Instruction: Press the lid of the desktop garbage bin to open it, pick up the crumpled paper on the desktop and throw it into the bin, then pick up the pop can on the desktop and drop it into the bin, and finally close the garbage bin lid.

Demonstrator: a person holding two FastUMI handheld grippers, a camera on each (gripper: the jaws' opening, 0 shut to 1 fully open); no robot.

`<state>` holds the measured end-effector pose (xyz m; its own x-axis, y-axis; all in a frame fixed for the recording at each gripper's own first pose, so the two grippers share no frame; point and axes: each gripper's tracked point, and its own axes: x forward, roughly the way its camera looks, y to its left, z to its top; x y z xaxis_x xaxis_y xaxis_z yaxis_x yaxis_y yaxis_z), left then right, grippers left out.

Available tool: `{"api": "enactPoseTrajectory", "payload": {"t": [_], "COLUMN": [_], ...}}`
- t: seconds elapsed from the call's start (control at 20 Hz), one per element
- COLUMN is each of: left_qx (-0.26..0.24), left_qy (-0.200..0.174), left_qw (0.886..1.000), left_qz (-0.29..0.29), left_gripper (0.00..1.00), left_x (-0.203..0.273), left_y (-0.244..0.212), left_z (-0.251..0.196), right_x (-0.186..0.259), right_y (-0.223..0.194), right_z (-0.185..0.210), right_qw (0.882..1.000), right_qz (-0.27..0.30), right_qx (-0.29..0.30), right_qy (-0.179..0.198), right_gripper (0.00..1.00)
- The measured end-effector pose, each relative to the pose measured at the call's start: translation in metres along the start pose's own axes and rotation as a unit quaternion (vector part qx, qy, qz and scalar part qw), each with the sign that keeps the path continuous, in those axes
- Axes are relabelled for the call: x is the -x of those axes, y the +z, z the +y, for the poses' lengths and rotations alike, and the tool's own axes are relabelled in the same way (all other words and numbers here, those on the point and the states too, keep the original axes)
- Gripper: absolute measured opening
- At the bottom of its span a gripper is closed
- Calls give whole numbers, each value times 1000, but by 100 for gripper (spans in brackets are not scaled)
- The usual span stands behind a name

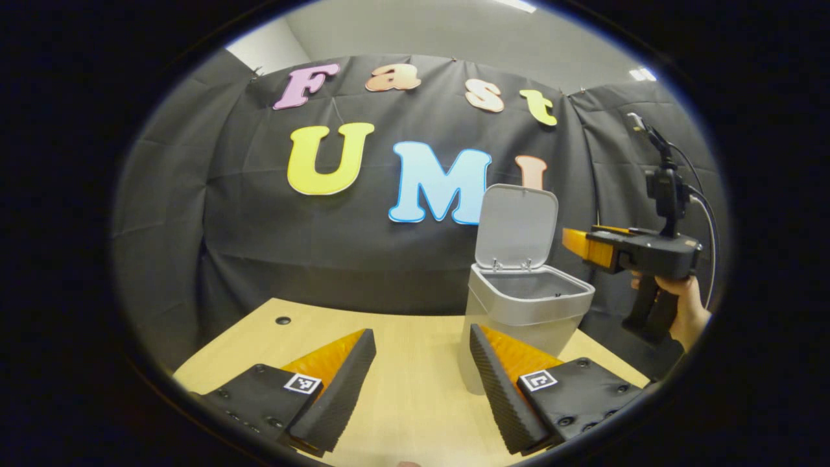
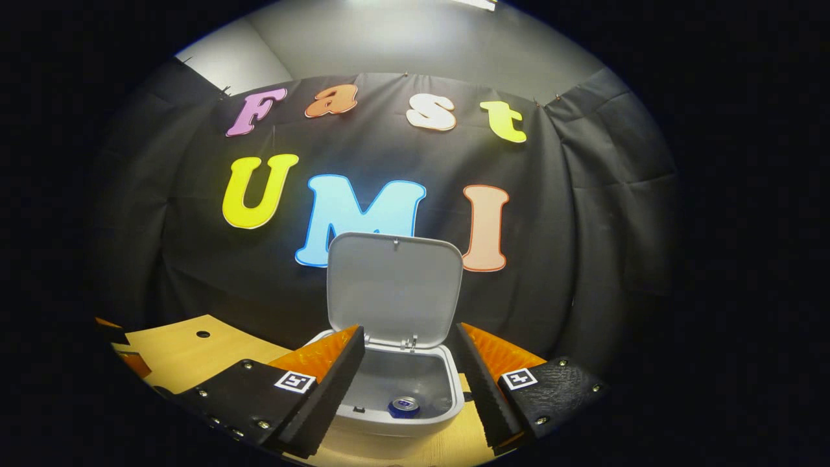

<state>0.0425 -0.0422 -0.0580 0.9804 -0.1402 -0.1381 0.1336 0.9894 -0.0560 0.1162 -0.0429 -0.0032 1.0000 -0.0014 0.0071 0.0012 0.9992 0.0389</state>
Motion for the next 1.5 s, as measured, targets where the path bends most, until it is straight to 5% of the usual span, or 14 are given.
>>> {"api": "enactPoseTrajectory", "payload": {"t": [0.1,0.15,0.2,0.35,0.7,0.8,0.85,0.9,1.05,1.5], "left_qx": [-8,-11,-15,-28,-39,-35,-29,-21,-5,23], "left_qy": [-8,-14,-21,-44,-72,-64,-58,-50,-21,31], "left_qw": [1000,1000,1000,999,996,997,998,998,999,999], "left_qz": [-3,-5,-6,-11,-22,-22,-22,-24,-24,-32], "left_gripper": [89,100,89,95,89,89,100,89,100,95], "left_x": [-1,-3,-5,-14,-28,-28,-28,-28,-26,-20], "left_y": [3,4,6,7,15,16,17,17,16,16], "left_z": [4,5,4,6,15,21,23,27,37,60], "right_x": [-8,-12,-16,-30,-63,-75,-80,-86,-106,-138], "right_y": [9,12,15,32,73,87,92,96,100,102], "right_z": [1,2,3,0,-6,-2,3,6,17,13], "right_qw": [1000,1000,1000,1000,999,999,1000,1000,1000,999], "right_qz": [-2,3,7,10,-1,-8,-13,-17,-21,-29], "right_qx": [1,-2,-9,-23,-4,-2,-4,-4,-9,-18], "right_qy": [-4,-4,-3,-15,-38,-31,-25,-22,-11,-22], "right_gripper": [89,89,89,89,89,89,89,88,89,89]}}
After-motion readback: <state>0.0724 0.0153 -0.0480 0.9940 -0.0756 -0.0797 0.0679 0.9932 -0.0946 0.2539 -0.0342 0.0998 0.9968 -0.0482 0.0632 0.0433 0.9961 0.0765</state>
